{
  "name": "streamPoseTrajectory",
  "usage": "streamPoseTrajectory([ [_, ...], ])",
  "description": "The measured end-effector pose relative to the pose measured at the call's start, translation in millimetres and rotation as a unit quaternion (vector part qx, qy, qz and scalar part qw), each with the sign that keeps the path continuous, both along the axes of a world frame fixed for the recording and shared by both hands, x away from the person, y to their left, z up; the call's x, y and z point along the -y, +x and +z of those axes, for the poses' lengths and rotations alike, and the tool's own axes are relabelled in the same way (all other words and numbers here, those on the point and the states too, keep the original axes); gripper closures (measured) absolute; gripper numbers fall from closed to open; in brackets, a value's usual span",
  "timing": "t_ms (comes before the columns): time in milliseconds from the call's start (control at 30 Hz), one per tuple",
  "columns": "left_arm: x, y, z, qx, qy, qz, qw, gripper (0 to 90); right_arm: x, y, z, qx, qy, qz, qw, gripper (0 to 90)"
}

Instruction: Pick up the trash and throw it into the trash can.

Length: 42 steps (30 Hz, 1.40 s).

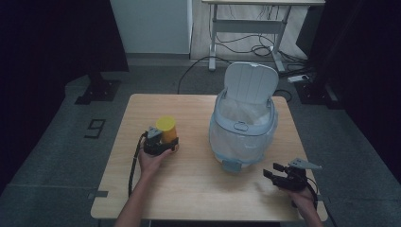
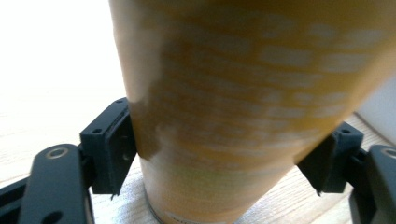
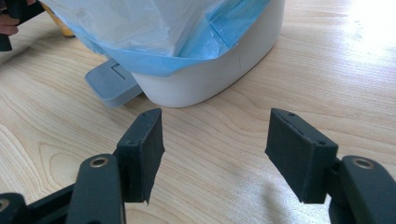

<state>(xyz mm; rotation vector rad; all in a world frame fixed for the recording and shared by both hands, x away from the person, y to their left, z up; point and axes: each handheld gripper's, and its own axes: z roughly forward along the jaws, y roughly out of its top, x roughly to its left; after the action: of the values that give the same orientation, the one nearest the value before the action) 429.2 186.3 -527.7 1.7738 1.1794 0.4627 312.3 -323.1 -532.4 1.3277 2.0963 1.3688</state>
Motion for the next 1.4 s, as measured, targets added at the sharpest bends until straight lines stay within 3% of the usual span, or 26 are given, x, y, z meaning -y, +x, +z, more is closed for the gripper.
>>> streamPoseTrajectory([
  [100,-4.6,-3.2,2.6,0.0,-0.002,-0.003,1.0,23.1,-0.1,-0.5,0.5,0.001,0.0,-0.002,1.0,36.1],
  [367,-15.9,-19.2,24.7,0.018,-0.035,-0.018,0.9991,23.3,2.1,-2.1,2.8,0.005,0.002,-0.006,1.0,36.3],
  [733,-18.6,-36.8,45.4,0.038,-0.024,-0.037,0.9983,23.4,3.0,-3.3,4.7,0.007,0.003,-0.007,0.9999,36.4],
  [1200,-15.3,-49.8,73.0,0.061,-0.044,-0.072,0.9946,23.4,1.6,-2.4,3.6,0.005,-0.001,-0.006,1.0,36.5],
  [1400,-13.4,-51.9,78.5,0.063,-0.05,-0.08,0.9935,23.4,1.4,-2.0,3.0,0.004,-0.003,-0.006,1.0,36.5],
])
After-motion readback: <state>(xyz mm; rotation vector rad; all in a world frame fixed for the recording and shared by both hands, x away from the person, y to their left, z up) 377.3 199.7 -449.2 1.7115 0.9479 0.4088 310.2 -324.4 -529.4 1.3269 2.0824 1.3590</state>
